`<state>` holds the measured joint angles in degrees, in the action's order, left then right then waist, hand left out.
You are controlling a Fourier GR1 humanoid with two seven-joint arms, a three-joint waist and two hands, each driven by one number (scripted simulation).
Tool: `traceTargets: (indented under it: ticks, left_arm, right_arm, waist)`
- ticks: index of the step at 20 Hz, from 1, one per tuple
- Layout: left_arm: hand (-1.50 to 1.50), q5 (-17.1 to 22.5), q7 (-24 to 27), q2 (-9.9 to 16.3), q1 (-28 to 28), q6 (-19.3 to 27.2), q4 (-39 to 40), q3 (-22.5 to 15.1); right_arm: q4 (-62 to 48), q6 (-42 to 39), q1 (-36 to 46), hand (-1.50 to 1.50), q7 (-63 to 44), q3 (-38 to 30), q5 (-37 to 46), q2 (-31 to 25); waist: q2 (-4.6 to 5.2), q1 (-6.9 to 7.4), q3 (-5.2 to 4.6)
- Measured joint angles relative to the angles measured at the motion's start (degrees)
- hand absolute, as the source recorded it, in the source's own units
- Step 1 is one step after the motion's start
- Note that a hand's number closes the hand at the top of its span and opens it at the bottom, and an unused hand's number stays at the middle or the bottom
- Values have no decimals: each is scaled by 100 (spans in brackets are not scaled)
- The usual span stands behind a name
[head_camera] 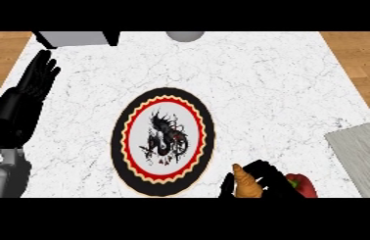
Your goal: Pick the croissant from the placemat and place it in the plate
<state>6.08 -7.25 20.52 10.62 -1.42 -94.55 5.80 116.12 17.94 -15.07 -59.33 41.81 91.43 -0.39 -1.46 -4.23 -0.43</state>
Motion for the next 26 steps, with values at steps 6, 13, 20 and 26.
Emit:
traceTargets:
  ticks: [6,13,20,26]
  left_arm:
    - [0,-18,-73,-85,252,-20,-14,-143]
    - [0,-78,48,-192,339,-74,46,-299]
    - [0,-154,61,-312,545,-47,168,-423]
    - [0,-157,72,-340,721,-88,334,-440]
  right_arm:
    - [61,-364,616,150,-584,446,562,-474]
    - [-205,-487,1416,150,-918,496,118,-295]
    - [-1197,-470,2453,150,-1114,-49,-535,-89]
    - [-2303,-365,3272,150,-1099,-556,-1269,-51]
  waist:
    - [99,277,17]
    - [182,517,28]
    - [228,649,35]
    - [243,724,42]
